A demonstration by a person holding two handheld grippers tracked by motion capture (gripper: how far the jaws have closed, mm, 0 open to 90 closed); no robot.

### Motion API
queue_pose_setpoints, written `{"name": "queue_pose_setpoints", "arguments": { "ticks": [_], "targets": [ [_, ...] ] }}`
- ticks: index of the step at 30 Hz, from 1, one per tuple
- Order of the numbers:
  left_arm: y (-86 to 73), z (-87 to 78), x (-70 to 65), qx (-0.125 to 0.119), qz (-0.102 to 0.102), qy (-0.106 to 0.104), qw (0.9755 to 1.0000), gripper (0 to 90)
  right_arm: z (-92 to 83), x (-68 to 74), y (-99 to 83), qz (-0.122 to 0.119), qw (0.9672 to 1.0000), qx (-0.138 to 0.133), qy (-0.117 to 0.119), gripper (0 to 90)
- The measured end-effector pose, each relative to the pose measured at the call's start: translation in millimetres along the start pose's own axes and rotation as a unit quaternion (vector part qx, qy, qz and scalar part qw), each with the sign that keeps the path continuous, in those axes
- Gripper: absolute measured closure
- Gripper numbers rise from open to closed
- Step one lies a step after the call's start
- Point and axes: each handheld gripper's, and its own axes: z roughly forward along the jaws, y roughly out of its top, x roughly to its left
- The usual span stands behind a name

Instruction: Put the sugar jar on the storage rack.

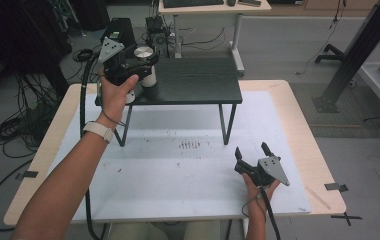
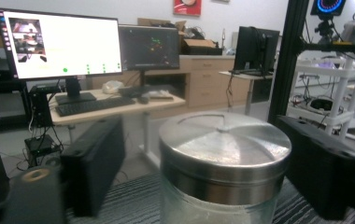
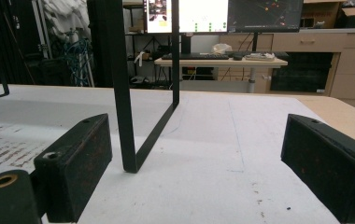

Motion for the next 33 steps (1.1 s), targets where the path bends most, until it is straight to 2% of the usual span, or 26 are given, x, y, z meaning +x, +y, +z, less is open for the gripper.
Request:
{"name": "queue_pose_setpoints", "arguments": {
  "ticks": [7,10,15,16,21,22,23,27,33],
  "targets": [
    [7.4,-11.5,-4.5,-0.018,0.009,-0.004,0.9998,9.4,0.1,0.1,0.1,0.000,1.0000,0.001,-0.001,9.2],
    [14.2,-20.2,-7.2,-0.034,0.004,-0.008,0.9994,7.5,0.1,0.1,0.1,0.000,1.0000,0.001,0.000,9.2],
    [19.1,-30.2,-8.5,-0.045,0.001,-0.013,0.9989,5.3,0.1,0.1,0.1,0.000,1.0000,0.001,0.000,9.2],
    [19.6,-36.5,-9.6,-0.049,0.002,-0.017,0.9987,4.6,0.2,0.1,0.1,0.000,1.0000,0.001,0.000,9.2],
    [17.3,-47.8,-10.7,-0.054,0.005,-0.023,0.9982,2.4,0.2,0.0,0.1,0.000,1.0000,0.001,0.000,9.2],
    [16.4,-55.4,-10.9,-0.057,0.007,-0.024,0.9980,0.7,0.1,0.1,0.1,0.000,1.0000,0.001,0.000,9.2],
    [16.4,-55.4,-10.9,-0.057,0.007,-0.024,0.9980,0.2,0.1,0.1,0.1,0.000,1.0000,0.001,0.000,9.2],
    [14.3,-72.1,-10.1,-0.068,0.008,-0.033,0.9972,0.2,0.2,0.1,0.2,0.000,1.0000,0.002,-0.001,9.2],
    [8.5,-97.8,-8.3,-0.084,0.006,-0.032,0.9959,0.2,0.3,0.3,0.2,-0.001,1.0000,0.003,-0.001,9.2]
  ]
}}
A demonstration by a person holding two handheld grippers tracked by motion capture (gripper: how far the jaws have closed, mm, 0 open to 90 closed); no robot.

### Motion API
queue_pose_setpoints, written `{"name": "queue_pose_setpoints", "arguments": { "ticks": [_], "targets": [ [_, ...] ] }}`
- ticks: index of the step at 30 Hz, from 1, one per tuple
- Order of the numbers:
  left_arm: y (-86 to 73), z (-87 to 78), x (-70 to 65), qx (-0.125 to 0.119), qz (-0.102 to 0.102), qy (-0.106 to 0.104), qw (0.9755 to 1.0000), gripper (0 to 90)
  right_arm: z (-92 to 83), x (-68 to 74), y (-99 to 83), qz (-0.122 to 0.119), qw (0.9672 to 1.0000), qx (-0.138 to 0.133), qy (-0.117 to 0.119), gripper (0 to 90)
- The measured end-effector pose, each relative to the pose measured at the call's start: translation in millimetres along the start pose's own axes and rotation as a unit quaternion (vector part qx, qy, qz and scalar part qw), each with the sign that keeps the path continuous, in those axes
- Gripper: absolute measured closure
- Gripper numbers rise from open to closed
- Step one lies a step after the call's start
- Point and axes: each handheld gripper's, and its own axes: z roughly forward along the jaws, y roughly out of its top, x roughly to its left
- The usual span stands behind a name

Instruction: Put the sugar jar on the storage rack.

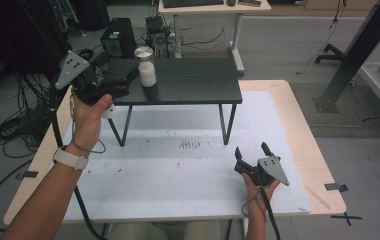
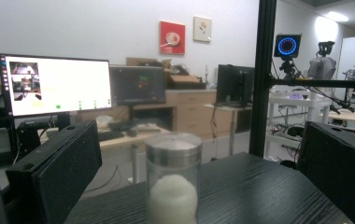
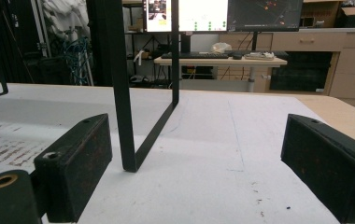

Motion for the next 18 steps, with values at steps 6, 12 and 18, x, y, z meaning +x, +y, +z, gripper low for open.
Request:
{"name": "queue_pose_setpoints", "arguments": {
  "ticks": [6,12,18],
  "targets": [
    [-8.8,-23.9,-0.4,-0.004,0.005,0.003,1.0000,0.2,0.2,0.1,0.1,0.000,1.0000,0.000,-0.001,9.2],
    [-22.1,-45.6,0.3,-0.002,0.005,0.010,0.9999,0.2,0.4,0.2,0.0,-0.002,1.0000,0.000,-0.001,9.2],
    [-41.4,-61.1,2.5,0.010,0.001,0.012,0.9999,0.2,0.4,0.5,0.1,-0.002,1.0000,0.001,-0.003,9.2]
  ]
}}
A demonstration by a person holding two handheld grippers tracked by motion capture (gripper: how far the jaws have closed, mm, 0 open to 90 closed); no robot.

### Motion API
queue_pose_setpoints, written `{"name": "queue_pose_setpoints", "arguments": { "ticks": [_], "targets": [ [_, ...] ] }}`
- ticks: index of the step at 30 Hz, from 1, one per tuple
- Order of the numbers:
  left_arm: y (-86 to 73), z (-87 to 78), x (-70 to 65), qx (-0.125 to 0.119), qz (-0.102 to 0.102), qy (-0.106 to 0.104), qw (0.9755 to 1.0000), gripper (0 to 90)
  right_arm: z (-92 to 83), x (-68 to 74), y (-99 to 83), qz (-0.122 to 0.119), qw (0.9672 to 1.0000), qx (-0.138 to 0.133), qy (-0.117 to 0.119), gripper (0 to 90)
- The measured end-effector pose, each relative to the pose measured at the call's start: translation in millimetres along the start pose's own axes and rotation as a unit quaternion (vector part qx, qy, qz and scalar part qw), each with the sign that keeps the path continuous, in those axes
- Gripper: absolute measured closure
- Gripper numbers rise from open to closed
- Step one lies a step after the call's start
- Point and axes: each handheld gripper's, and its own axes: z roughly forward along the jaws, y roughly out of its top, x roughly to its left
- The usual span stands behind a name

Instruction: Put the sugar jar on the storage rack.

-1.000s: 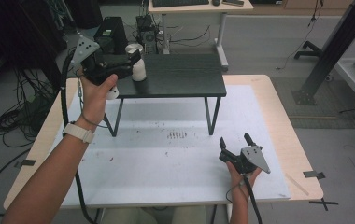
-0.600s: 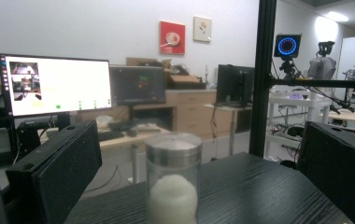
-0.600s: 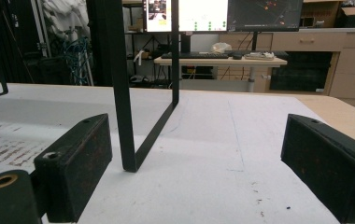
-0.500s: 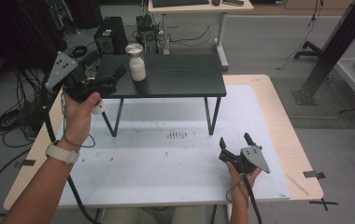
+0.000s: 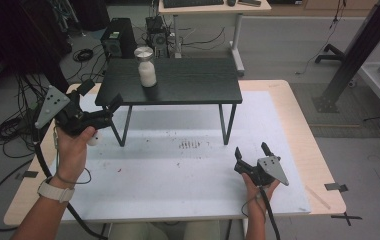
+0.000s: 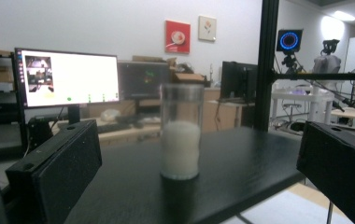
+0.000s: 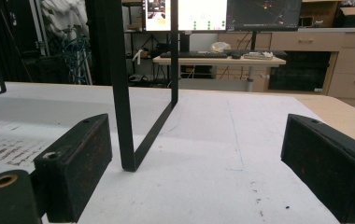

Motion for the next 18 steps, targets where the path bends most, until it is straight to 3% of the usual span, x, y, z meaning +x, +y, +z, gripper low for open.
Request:
{"name": "queue_pose_setpoints", "arguments": {
  "ticks": [7,18],
  "targets": [
    [-24.9,-16.5,8.5,0.016,-0.025,0.010,0.9995,0.2,0.3,0.1,0.1,-0.001,1.0000,0.002,0.000,9.2],
    [-46.2,-34.4,17.8,0.030,-0.026,0.027,0.9988,0.2,0.3,0.5,0.2,0.001,1.0000,0.004,-0.001,9.2]
  ]
}}
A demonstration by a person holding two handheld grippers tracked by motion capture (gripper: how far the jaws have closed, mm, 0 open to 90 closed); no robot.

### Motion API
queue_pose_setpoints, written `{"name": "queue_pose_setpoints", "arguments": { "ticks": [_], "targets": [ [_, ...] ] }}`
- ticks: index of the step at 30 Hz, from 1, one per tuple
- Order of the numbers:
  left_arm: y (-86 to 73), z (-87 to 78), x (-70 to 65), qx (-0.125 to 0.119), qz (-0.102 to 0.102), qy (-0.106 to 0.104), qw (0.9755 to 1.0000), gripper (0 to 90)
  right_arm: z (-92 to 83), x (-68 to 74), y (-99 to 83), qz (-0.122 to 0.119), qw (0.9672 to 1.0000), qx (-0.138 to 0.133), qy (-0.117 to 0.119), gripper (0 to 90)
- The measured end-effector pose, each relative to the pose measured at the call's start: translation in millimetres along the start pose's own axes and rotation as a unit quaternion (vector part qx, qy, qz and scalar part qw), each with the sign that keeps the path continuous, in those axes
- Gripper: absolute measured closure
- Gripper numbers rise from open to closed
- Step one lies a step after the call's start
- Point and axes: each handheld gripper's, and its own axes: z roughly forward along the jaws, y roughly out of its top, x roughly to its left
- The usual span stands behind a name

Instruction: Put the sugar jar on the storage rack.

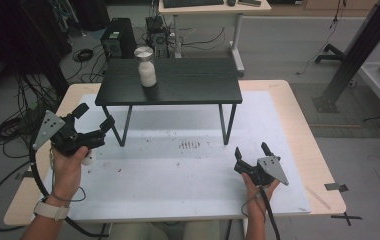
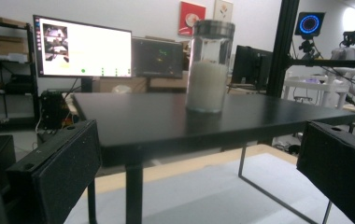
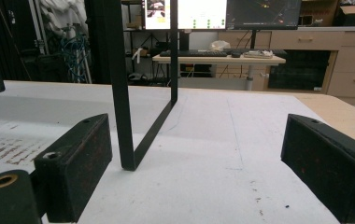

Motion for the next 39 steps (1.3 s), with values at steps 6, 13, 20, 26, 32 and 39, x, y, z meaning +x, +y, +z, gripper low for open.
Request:
{"name": "queue_pose_setpoints", "arguments": {
  "ticks": [6,13,20,26,32,39],
  "targets": [
    [-18.7,-7.9,6.8,0.015,-0.005,0.008,0.9998,0.3,0.0,0.1,0.0,-0.001,1.0000,0.001,-0.001,9.2],
    [-49.9,-15.7,13.3,0.040,-0.008,0.023,0.9989,0.5,0.1,0.2,0.1,-0.001,1.0000,0.001,-0.001,9.2],
    [-82.1,-21.4,23.4,0.063,-0.022,0.043,0.9969,0.7,0.1,0.3,0.1,-0.001,1.0000,0.001,-0.002,9.2],
    [-104.2,-26.1,32.3,0.077,-0.035,0.062,0.9945,1.0,0.2,0.1,0.1,-0.002,1.0000,0.001,-0.003,9.2],
    [-116.2,-26.2,31.7,0.090,-0.015,0.070,0.9933,1.9,0.1,0.0,0.1,-0.001,1.0000,0.000,-0.003,9.2],
    [-121.8,-27.7,32.3,0.088,-0.016,0.078,0.9929,2.0,0.0,0.0,0.1,-0.001,1.0000,-0.001,-0.003,9.2]
  ]
}}
